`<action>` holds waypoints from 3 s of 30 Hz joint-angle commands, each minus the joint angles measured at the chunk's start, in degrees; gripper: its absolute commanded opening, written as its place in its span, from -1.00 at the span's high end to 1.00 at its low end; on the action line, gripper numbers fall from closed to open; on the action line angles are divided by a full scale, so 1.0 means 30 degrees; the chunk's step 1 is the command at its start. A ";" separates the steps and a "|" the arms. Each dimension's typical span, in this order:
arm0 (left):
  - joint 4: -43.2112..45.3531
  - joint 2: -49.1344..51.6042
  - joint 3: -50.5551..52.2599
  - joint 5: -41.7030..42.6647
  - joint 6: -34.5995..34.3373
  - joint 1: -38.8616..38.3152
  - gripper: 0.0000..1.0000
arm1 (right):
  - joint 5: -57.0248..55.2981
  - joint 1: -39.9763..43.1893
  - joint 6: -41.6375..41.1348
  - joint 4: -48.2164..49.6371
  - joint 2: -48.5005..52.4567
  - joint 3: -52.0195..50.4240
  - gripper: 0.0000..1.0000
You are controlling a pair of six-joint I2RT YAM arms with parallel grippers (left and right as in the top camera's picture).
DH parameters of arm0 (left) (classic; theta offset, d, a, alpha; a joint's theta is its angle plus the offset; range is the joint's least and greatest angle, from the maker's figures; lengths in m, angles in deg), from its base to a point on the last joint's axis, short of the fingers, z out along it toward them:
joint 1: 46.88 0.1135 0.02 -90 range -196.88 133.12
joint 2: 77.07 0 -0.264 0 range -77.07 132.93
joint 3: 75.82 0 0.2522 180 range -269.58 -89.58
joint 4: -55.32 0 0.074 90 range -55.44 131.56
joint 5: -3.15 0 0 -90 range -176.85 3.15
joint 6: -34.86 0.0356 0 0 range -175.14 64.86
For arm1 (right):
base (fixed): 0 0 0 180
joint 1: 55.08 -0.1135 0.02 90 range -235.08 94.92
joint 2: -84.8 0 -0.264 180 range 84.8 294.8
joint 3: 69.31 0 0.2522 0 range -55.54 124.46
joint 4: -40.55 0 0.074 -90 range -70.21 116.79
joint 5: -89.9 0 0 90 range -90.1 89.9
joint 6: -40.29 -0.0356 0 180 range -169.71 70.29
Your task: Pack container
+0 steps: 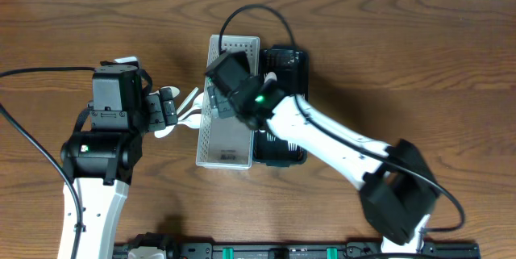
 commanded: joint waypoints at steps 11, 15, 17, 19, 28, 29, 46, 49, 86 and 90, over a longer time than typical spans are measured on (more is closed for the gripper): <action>-0.0066 0.0051 -0.0313 -0.0029 0.0313 0.0109 -0.96 | -0.1064 -0.0197 -0.3417 0.0576 0.1989 0.0182 -0.53; -0.0066 0.0051 -0.0313 -0.0029 0.0313 0.0109 -0.96 | -0.2229 -0.0124 -0.3592 0.0321 0.2011 0.0182 -0.56; -0.0066 0.0051 -0.0313 -0.0029 0.0313 0.0109 -0.96 | -0.2361 0.0007 -0.3592 0.0211 0.2011 0.0182 -0.58; -0.0066 0.0051 -0.0313 -0.0029 0.0313 0.0109 -0.96 | -0.2375 0.0182 -0.3672 -0.0087 0.2011 0.0182 -0.58; -0.0066 0.0051 -0.0313 -0.0029 0.0313 0.0109 -0.96 | -0.3162 0.0831 -0.4167 -0.1180 0.2011 0.0182 -0.59; -0.0066 0.0051 -0.0313 -0.0029 0.0313 0.0109 -0.96 | -0.3264 0.0838 -0.4167 -0.1224 0.2011 0.0182 -0.59; -0.0066 0.0051 -0.0313 -0.0029 0.0313 0.0109 -0.96 | -0.4648 0.1909 -0.6025 -0.3009 0.2011 0.0182 -0.57; -0.0066 0.0051 -0.0313 -0.0029 0.0313 0.0109 -0.96 | -0.4648 0.2186 -0.6258 -0.3191 0.2011 0.0182 -0.57; -0.3009 0.0044 -0.0313 0.2514 -0.1581 0.0109 -0.96 | -0.3264 1.7099 -0.0517 -1.2699 -0.9464 0.0772 -0.98; -0.4284 0.0044 -0.0313 0.2514 -0.1581 0.0109 -0.96 | -0.3271 2.0145 -0.0517 -1.3376 -0.9202 0.0444 -0.98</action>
